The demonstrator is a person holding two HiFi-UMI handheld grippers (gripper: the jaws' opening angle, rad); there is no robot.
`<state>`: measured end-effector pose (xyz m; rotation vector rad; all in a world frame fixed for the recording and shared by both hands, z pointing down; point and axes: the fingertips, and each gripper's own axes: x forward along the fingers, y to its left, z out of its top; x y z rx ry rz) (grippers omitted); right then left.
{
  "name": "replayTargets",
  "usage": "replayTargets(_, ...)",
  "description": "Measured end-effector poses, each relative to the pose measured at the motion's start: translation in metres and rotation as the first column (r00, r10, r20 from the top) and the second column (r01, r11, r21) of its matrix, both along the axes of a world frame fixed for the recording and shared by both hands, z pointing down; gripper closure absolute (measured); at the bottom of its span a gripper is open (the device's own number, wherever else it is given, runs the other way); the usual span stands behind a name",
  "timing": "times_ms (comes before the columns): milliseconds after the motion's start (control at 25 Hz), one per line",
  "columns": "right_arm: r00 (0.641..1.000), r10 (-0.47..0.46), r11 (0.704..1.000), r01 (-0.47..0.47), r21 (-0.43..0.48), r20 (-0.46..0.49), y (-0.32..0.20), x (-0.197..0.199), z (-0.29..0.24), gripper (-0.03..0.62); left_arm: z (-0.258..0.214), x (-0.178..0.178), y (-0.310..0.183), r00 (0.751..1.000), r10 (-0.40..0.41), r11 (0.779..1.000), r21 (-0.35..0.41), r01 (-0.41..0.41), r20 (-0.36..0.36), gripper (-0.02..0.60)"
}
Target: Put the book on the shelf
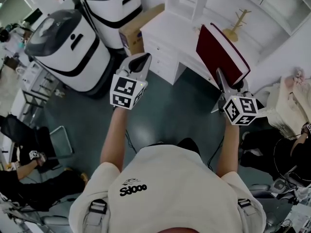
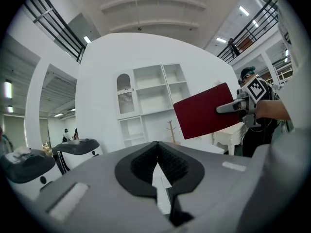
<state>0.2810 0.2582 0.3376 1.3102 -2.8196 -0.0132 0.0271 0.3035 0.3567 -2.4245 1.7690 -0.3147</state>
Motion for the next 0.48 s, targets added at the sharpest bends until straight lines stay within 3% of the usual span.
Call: replayTargets(480,0.999,-0.053,0.998,0.052,-0.020,-0.012,-0.058,-0.041,0.015,0.381,0.019,-0.032,-0.051,1.000,-0.021,0.999,-0.033,0.020,-0.020,0.565)
